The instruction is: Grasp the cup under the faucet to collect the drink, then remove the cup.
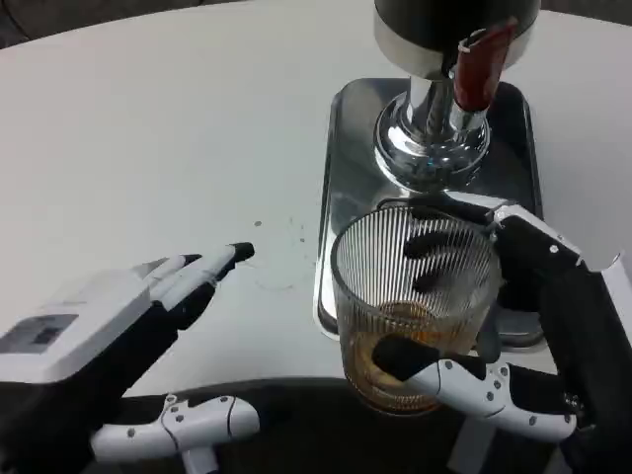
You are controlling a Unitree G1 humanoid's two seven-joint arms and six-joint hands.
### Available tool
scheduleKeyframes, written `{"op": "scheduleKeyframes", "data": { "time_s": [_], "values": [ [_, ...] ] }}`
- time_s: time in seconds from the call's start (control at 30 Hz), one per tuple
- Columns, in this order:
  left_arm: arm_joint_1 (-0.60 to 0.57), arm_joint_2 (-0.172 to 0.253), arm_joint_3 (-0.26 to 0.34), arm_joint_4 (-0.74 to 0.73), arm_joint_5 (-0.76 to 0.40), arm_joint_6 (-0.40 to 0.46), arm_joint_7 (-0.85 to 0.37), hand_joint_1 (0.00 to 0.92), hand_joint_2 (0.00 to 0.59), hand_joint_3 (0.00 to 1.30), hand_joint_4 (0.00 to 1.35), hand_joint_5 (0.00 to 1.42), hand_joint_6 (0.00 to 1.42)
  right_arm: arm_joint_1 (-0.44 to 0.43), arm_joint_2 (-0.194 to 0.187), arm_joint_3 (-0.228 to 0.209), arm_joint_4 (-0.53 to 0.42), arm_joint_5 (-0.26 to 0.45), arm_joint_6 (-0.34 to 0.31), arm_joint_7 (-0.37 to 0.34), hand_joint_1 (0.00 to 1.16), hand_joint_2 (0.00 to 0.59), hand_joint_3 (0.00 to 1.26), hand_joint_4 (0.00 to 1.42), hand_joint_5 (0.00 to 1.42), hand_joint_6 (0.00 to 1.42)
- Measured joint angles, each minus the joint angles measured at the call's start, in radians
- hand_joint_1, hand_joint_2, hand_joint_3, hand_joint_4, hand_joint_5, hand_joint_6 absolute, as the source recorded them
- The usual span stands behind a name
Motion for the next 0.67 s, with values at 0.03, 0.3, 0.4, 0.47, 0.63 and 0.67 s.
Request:
{"op": "scheduleKeyframes", "data": {
  "time_s": [0.03,0.3,0.4,0.47,0.63,0.67],
  "values": [
    [0.005,0.0,0.001,0.0,0.0,-0.009,0.0,0.0,0.085,0.0,0.0,0.0,0.0,0.0,0.0,0.0,0.0,0.0,0.0,0.0,0.82,0.194,0.87,1.04,1.29,1.31],
    [0.032,0.0,0.009,0.0,0.0,-0.045,0.0,0.0,0.085,0.0,0.0,0.0,0.0,-0.006,-0.001,0.002,0.0,0.0,0.0,0.013,0.82,0.194,0.87,1.04,1.29,1.31],
    [0.034,0.001,0.009,0.0,0.001,-0.053,0.0,0.0,0.085,0.0,0.0,0.0,0.0,-0.006,-0.001,0.003,0.0,0.0,0.0,0.018,0.82,0.194,0.87,1.04,1.29,1.31],
    [0.034,0.003,0.009,0.0,0.002,-0.062,0.0,0.0,0.085,0.0,0.0,0.0,0.0,-0.006,-0.001,0.004,0.0,0.0,0.0,0.019,0.82,0.196,0.87,1.04,1.29,1.31],
    [0.035,0.006,0.009,0.0,0.013,-0.097,0.0,0.0,0.074,0.0,0.0,0.0,0.0,-0.006,-0.001,0.001,0.0,0.0,0.0,0.02,0.82,0.199,0.88,1.05,1.29,1.31],
    [0.035,0.006,0.009,0.0,0.018,-0.102,0.0,0.0,0.074,0.0,0.0,0.0,0.0,-0.006,-0.001,0.0,0.0,0.0,0.0,0.02,0.82,0.2,0.88,1.05,1.29,1.31]
  ]
}}
